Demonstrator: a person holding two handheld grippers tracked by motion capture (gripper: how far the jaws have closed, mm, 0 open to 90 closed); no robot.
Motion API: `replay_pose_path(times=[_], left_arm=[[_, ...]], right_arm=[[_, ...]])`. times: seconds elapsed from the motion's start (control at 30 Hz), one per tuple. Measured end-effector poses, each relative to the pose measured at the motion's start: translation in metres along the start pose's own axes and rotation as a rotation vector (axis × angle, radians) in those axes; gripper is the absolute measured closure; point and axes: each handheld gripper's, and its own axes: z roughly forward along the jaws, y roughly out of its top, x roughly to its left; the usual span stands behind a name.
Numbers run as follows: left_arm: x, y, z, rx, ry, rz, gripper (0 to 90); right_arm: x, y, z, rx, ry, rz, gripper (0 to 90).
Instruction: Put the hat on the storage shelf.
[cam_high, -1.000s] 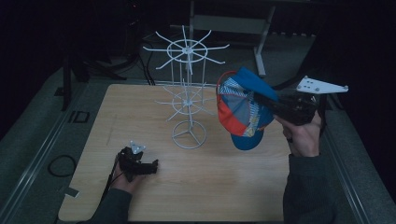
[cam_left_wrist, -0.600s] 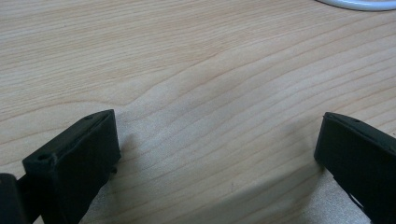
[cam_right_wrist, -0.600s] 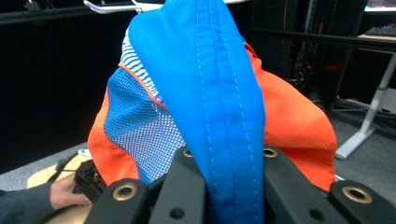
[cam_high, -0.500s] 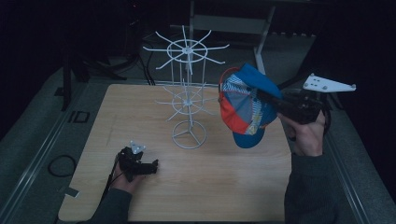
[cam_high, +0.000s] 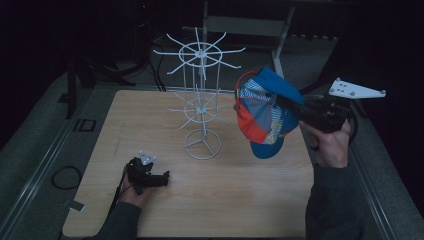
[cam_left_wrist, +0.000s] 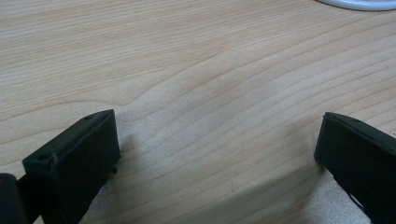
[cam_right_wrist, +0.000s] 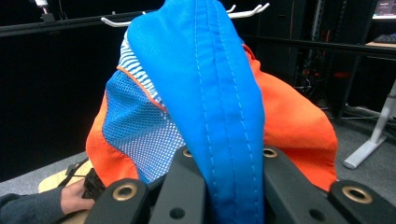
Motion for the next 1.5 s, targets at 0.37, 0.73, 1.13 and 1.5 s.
replay_pose_path(times=[0.37, 0.73, 1.13, 1.5], left_arm=[[0.0, 0.0, 0.0, 0.0, 0.0, 0.0, 0.1], [0.0, 0.0, 0.0, 0.0, 0.001, 0.0, 0.1], [0.0, 0.0, 0.0, 0.0, 0.0, -0.001, 0.1], [0.0, 0.0, 0.0, -0.001, 0.0, -0.002, 0.1]], right_arm=[[0.003, 0.007, -0.003, -0.035, 0.03, 0.002, 88.0], [0.006, 0.016, -0.007, -0.083, 0.053, -0.005, 88.0], [0.002, 0.024, 0.013, -0.107, 0.065, 0.018, 88.0], [0.002, 0.008, 0.056, 0.081, 0.054, 0.021, 88.0]])
